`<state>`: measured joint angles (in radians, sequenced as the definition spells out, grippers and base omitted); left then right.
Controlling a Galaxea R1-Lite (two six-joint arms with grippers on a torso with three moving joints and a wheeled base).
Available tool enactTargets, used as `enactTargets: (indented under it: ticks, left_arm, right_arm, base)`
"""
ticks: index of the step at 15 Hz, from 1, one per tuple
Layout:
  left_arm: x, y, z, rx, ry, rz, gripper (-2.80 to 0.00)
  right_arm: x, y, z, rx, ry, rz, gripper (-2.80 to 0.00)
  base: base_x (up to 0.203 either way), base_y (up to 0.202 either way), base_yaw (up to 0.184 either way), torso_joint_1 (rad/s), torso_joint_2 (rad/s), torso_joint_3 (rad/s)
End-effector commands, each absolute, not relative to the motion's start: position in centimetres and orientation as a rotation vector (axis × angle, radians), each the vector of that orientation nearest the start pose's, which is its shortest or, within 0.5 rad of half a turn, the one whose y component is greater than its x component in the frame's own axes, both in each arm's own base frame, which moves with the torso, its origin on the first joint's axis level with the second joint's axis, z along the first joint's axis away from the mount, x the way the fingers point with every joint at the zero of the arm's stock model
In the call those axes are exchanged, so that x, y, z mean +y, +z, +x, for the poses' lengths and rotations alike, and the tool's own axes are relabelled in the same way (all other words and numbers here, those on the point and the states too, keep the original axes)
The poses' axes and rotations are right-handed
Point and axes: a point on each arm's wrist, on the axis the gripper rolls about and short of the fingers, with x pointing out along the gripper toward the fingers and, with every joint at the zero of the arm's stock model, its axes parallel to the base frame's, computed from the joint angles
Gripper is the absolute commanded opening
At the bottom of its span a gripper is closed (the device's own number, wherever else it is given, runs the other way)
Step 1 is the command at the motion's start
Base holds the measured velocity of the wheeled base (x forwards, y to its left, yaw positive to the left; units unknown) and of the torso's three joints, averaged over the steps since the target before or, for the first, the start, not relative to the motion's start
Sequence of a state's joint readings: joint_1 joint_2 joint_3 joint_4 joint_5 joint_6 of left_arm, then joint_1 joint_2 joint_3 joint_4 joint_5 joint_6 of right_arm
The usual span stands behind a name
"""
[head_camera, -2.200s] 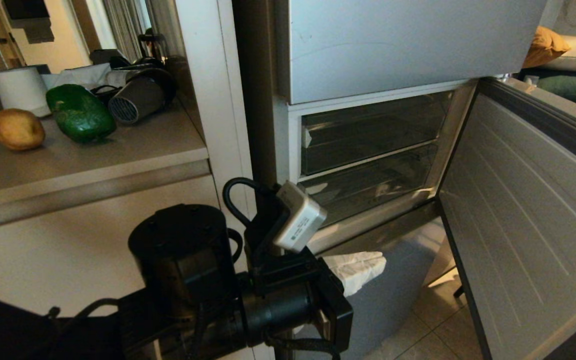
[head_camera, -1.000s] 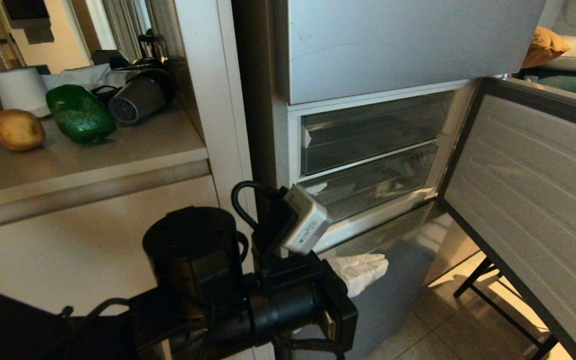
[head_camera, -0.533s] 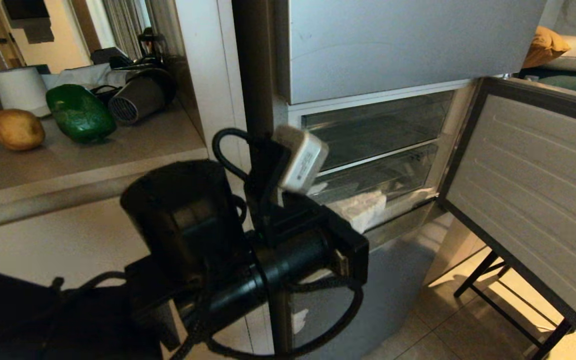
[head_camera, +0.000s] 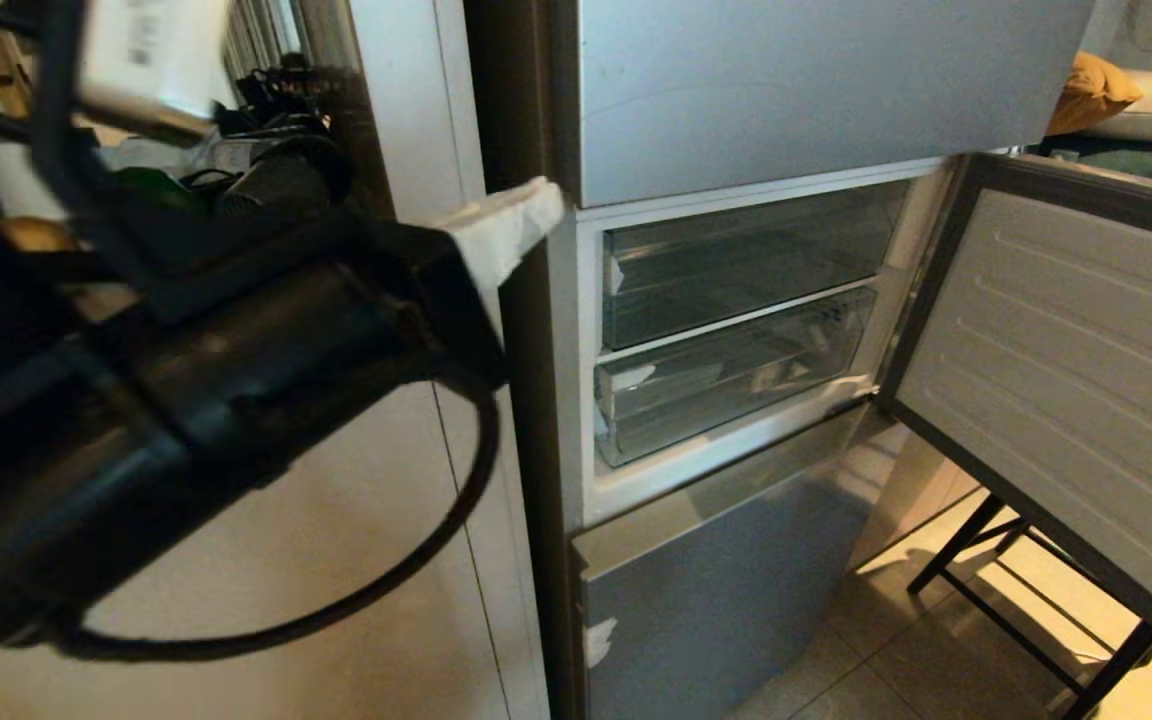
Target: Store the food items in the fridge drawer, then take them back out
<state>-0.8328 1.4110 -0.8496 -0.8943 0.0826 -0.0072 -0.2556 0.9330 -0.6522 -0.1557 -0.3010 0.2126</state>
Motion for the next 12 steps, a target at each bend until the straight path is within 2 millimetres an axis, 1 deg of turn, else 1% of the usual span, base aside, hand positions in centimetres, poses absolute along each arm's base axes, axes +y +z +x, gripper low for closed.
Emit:
enactTargets:
  ticks: [1,4,6,7,9,11,12]
  left_arm:
    - [-12.0,31.7,11.9,-0.413,-0.703,-0.203,-2.80]
    - [-6.8,31.8,9.2,-0.478,-0.559,-0.194,-2.80]
    - [-3.6,31.3,6.8,-0.515,-0.409,-0.156,-2.80]
    - [-2.5,30.9,5.9,-0.520,-0.331,-0.128,-2.80]
    - [-0.7,29.6,3.3,-0.528,-0.173,-0.076,-2.80]
    - [-0.1,27.8,1.3,-0.493,-0.091,-0.042,-2.80]
    - [0.1,26.8,0.7,-0.466,-0.076,-0.032,-2.80]
  right_arm:
    - [-4.4,24.4,11.5,0.118,-0.606,0.211,-2.80]
    - [-5.7,23.9,10.8,0.125,-0.663,0.229,-2.80]
    - [-6.4,23.9,10.6,0.108,-0.712,0.234,-2.80]
    - [-6.8,24.0,10.6,0.099,-0.719,0.237,-2.80]
    - [-8.3,23.8,10.9,0.108,-0.766,0.252,-2.80]
    - [-10.5,23.5,11.3,0.108,-0.802,0.270,-2.80]
    - [-11.9,23.3,11.6,0.101,-0.817,0.271,-2.80]
  base:
    - [0.000,0.000,0.000,0.000,0.00,0.000]
    - [0.000,0.000,0.000,0.000,0.00,0.000]
    - [0.000,0.000,0.000,0.000,0.00,0.000]
    - [0.000,0.000,0.000,0.000,0.00,0.000]
    - [0.000,0.000,0.000,0.000,0.00,0.000]
    - [0.000,0.000,0.000,0.000,0.00,0.000]
    - [0.000,0.000,0.000,0.000,0.00,0.000]
